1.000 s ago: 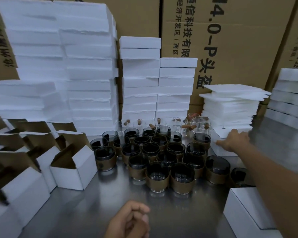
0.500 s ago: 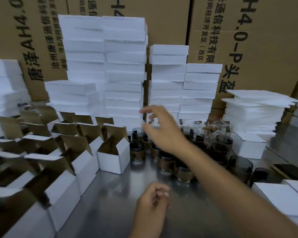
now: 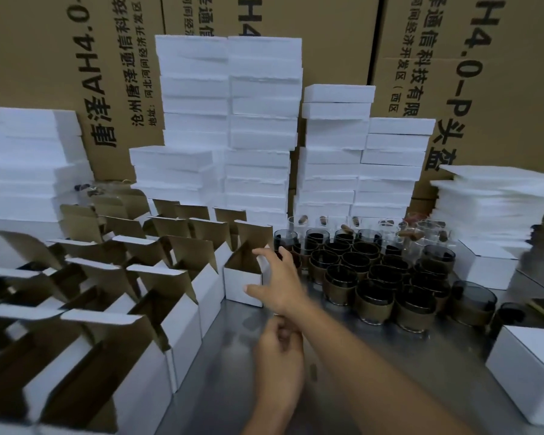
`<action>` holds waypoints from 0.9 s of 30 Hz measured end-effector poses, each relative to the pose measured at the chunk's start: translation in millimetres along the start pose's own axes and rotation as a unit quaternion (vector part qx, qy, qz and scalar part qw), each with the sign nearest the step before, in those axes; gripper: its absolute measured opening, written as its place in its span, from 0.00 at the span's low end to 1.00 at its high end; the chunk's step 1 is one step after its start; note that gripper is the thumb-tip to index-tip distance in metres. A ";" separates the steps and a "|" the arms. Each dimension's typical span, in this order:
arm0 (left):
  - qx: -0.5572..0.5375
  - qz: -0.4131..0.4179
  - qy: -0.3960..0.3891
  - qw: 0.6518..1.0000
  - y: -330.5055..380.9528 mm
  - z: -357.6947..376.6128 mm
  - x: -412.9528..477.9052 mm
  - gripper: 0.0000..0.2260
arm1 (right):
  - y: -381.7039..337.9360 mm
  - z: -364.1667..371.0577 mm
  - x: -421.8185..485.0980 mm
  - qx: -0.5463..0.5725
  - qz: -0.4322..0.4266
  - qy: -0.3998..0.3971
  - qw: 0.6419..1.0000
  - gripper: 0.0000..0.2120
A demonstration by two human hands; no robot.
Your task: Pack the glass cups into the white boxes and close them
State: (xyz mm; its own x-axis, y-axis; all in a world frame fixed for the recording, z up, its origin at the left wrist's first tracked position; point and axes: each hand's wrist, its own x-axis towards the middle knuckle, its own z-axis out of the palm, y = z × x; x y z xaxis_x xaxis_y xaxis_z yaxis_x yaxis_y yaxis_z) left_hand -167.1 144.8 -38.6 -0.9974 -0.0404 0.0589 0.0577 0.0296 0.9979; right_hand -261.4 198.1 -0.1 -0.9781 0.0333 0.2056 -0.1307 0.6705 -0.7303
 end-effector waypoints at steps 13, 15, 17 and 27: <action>0.009 0.051 0.078 0.996 -5.7 -3.8 5.2 0.11 | 5.9 -4.6 -2.7 -0.043 -0.035 0.045 0.997 0.16; 0.014 0.050 0.073 0.996 -5.2 -3.5 5.3 0.11 | 5.2 -7.7 -5.5 -0.100 -0.052 0.065 0.991 0.15; 0.017 0.051 0.071 0.996 -4.7 -3.2 5.7 0.11 | 6.7 -12.9 -7.0 -0.172 -0.092 0.079 0.978 0.17; -0.019 0.082 0.106 0.991 2.3 -6.1 7.9 0.11 | 7.5 -30.3 -15.9 -0.215 -0.167 0.029 0.962 0.08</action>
State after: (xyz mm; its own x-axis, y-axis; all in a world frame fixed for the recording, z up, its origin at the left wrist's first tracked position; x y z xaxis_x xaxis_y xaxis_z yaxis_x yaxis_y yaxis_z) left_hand -174.6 138.5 -35.7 -0.9437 -0.2464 0.2207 0.2236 0.0163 0.9745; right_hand -241.9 225.0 10.9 -0.8813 -0.2038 0.4263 -0.3444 0.8948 -0.2841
